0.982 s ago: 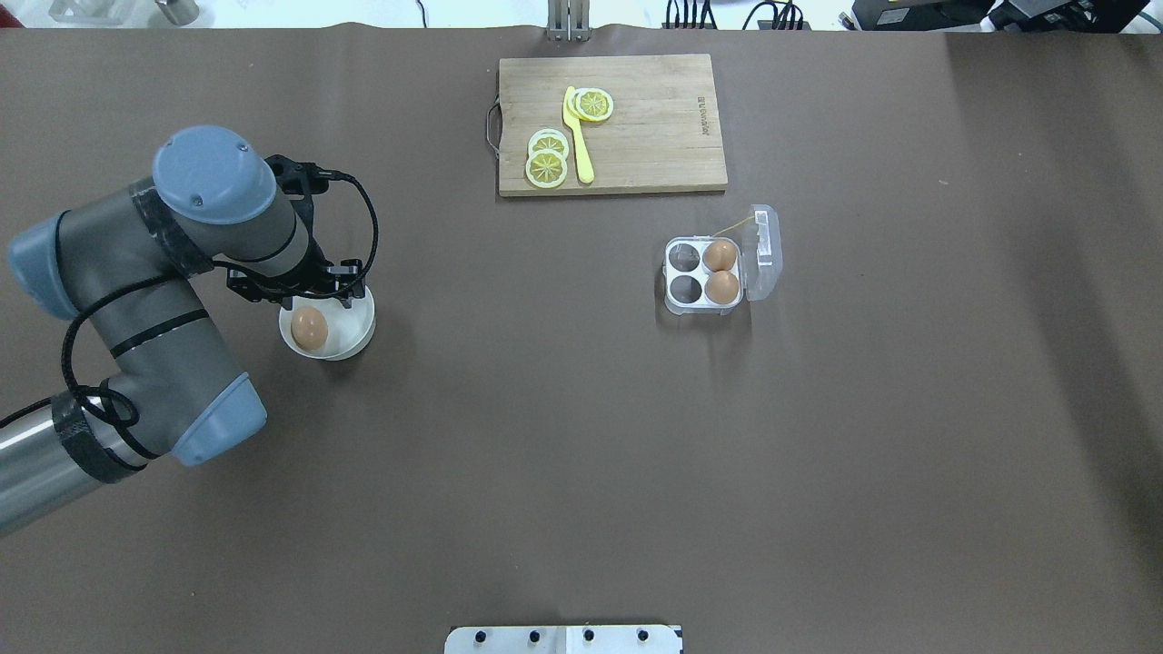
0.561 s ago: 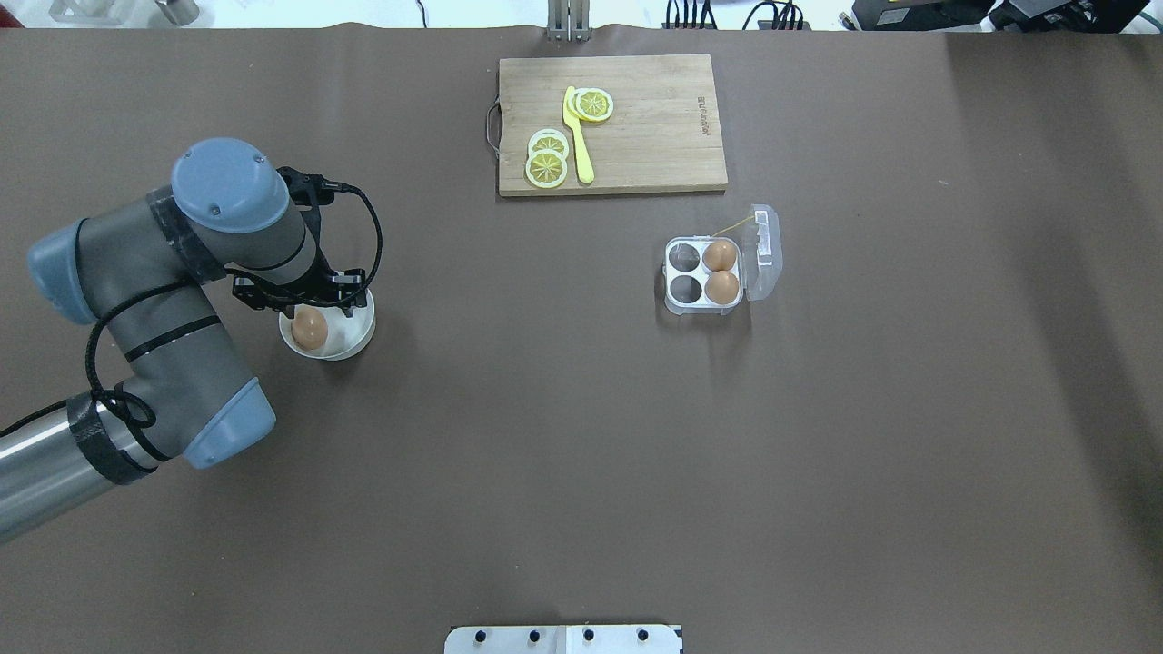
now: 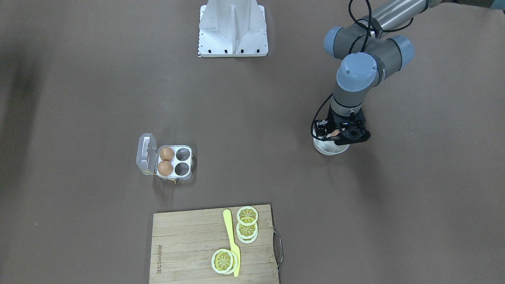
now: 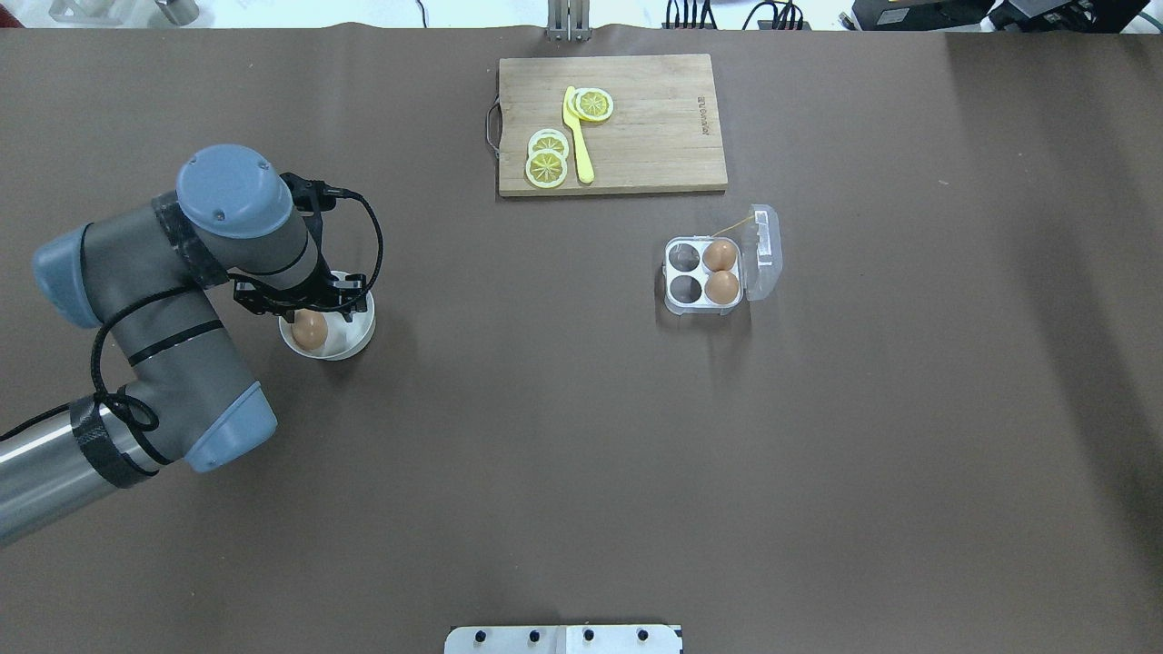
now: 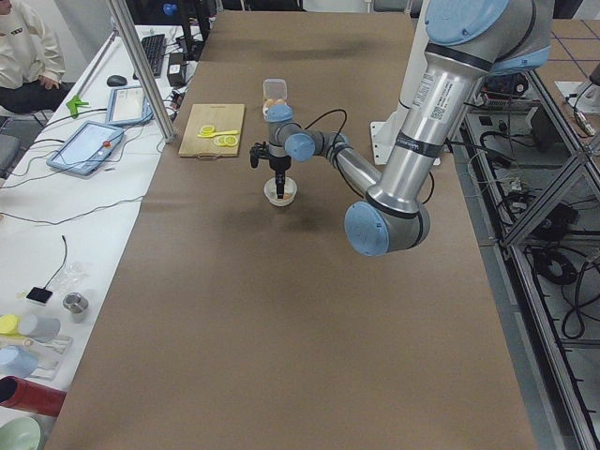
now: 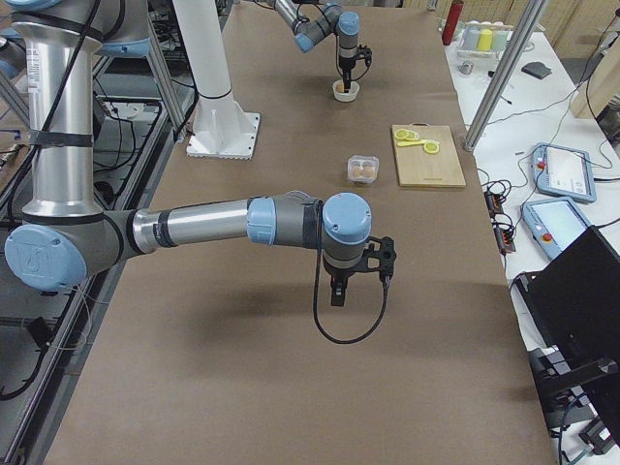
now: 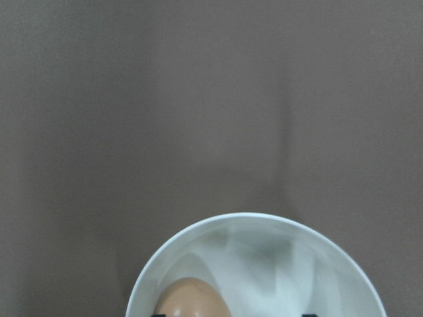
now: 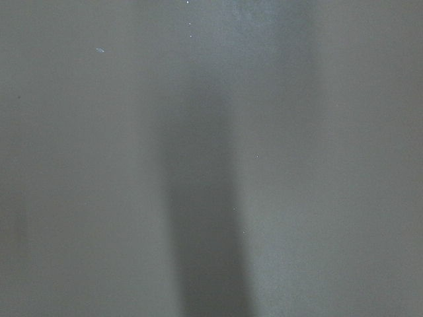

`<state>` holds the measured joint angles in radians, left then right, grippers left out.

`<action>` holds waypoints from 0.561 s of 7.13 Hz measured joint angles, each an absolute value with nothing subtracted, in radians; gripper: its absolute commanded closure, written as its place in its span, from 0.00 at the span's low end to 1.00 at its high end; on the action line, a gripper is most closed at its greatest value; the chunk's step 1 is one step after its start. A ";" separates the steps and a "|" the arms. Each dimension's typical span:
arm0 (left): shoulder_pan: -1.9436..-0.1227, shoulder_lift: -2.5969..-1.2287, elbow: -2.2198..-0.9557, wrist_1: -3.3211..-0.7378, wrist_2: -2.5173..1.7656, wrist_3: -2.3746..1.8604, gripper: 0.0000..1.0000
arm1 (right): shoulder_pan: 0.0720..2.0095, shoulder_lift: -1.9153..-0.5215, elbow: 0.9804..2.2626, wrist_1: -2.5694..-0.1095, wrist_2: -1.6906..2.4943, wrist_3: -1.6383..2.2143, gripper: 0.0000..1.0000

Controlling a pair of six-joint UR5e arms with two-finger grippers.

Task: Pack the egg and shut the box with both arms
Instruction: 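Lower the left gripper into the bowl and close on the brown egg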

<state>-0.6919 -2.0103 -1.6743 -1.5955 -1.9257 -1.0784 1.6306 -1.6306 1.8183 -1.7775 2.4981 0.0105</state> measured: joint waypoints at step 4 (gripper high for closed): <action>-0.690 -2.005 -1.674 -1.594 -1.927 -1.081 0.25 | 1.631 -1.629 1.822 -1.776 2.500 0.032 0.00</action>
<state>-0.6901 -2.0054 -1.6743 -1.5939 -1.9266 -1.0807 1.6306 -1.6289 1.8217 -1.7759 2.5002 0.0322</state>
